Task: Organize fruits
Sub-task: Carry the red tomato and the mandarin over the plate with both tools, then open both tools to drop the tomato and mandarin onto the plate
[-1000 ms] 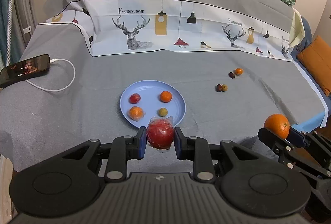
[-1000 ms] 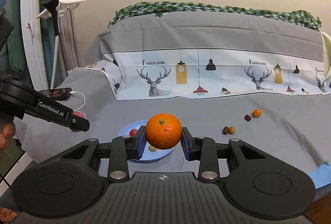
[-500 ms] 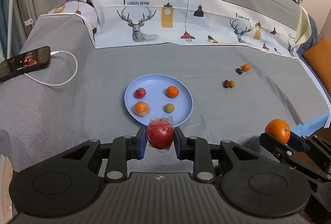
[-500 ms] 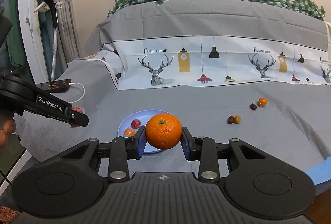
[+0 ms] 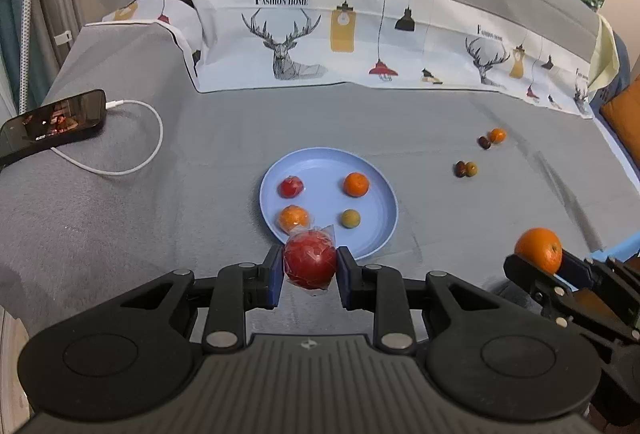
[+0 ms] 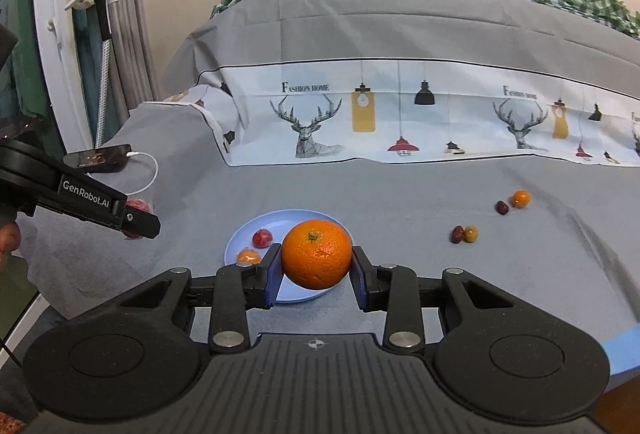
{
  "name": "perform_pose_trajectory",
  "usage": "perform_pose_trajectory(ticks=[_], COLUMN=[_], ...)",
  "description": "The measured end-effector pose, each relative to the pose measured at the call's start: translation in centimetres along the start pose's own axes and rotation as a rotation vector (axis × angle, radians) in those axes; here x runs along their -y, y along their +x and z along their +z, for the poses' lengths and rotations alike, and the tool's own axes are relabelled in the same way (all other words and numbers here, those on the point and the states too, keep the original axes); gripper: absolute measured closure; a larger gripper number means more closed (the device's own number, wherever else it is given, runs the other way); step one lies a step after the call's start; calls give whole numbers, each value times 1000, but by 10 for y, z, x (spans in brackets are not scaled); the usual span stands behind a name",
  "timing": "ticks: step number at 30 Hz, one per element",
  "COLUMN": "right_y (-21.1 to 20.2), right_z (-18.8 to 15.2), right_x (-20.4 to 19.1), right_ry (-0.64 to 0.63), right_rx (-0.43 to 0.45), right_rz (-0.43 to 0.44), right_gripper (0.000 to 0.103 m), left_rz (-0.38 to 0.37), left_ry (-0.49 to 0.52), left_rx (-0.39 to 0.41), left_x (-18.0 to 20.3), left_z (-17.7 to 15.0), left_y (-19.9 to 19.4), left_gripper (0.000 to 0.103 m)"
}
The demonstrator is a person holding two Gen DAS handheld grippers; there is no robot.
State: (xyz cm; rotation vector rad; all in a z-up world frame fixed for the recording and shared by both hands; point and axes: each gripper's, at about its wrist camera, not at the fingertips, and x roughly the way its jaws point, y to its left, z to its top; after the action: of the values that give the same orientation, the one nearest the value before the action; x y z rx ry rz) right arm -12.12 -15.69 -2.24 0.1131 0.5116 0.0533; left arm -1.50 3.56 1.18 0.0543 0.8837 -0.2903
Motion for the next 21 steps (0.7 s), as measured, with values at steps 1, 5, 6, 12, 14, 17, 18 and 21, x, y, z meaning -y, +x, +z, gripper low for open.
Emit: perform_pose_trajectory(ticks=[1,5,6,12,14,17,18,21], right_y=[6,34,42,96,115,143,152,179], right_z=[1,4,5,6,5,3,1,0], right_x=[-1,-4,-4,-4,-6,-8,-8,-6], right_ry=[-1,0,2,3,-9,-17,-18,8], right_rx=[-6,-33,-41,-110,-130,-163,-173,-207], right_rz=[4,1,-2,-12,-17,-23,-28,-23], right_gripper=[66,66,66,66,66,66,66,66], left_rz=[-1,-7,-3,-16,-23,-23,-23,-19], left_ry=[-1,-6,-6,-15,-12,-4,-1,4], left_rx=[-8,-30,-31,-68,-84,-105,-113,-147], left_x=[-2,-6,-6,-4,-3,-1,-1,-1], left_z=[2,13,16,38,44,51,53,59], left_y=[4,28,35,85,103,129,138,167], left_gripper=[73,73,73,73,73,73,73,73])
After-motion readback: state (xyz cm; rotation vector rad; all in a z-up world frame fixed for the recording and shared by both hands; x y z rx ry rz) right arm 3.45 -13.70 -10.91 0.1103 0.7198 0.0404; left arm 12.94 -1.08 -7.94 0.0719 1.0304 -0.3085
